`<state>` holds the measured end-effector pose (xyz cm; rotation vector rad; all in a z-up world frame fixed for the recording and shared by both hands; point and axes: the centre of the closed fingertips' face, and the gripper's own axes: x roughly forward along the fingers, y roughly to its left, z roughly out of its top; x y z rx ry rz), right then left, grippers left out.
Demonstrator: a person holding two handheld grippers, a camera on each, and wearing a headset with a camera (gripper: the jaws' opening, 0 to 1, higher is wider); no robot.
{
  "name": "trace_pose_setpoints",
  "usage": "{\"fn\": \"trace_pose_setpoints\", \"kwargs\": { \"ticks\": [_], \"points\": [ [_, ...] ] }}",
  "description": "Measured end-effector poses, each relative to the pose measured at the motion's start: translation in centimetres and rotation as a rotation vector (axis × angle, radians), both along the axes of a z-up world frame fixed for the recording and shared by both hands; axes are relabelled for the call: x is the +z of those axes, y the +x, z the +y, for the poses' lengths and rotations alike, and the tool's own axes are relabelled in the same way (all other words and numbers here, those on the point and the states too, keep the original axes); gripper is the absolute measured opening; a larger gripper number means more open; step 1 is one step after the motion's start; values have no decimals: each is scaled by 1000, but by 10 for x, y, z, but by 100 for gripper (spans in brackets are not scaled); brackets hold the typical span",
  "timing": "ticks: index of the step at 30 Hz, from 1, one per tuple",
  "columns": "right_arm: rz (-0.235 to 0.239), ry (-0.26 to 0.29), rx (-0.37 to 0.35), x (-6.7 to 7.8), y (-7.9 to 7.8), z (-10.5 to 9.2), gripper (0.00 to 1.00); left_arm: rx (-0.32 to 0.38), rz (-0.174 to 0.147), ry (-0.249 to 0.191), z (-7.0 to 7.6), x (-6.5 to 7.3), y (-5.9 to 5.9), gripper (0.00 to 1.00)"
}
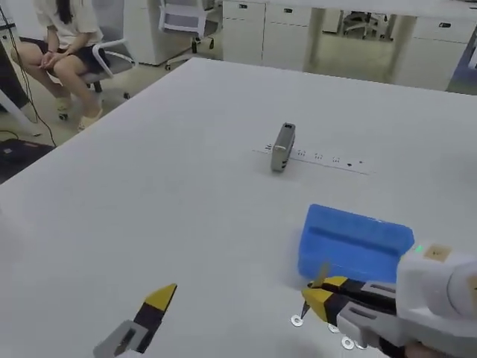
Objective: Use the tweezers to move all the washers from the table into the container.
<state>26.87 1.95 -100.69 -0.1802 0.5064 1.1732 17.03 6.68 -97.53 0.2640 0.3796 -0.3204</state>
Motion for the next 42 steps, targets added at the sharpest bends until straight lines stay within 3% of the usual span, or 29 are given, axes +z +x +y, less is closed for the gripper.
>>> {"fn": "trace_pose_setpoints", "kwargs": {
  "ticks": [4,15,19,29,33,42],
  "points": [
    [8,-1,3,-6,0,3,3,6,23,24,3,-5,0,98],
    [-26,-1,-12,-12,5,2,3,9,42,47,5,-9,-2,96],
    [-5,17,-22,-12,5,2,3,10,44,53,6,-10,-2,95],
    [-32,-2,-31,-14,3,-5,3,14,52,69,7,-12,-2,93],
    [-52,-40,-26,-19,3,-9,2,15,54,73,7,-12,-3,93],
    [-9,-60,-22,-18,3,-10,1,16,57,80,8,-12,-3,92]
  ]
}}
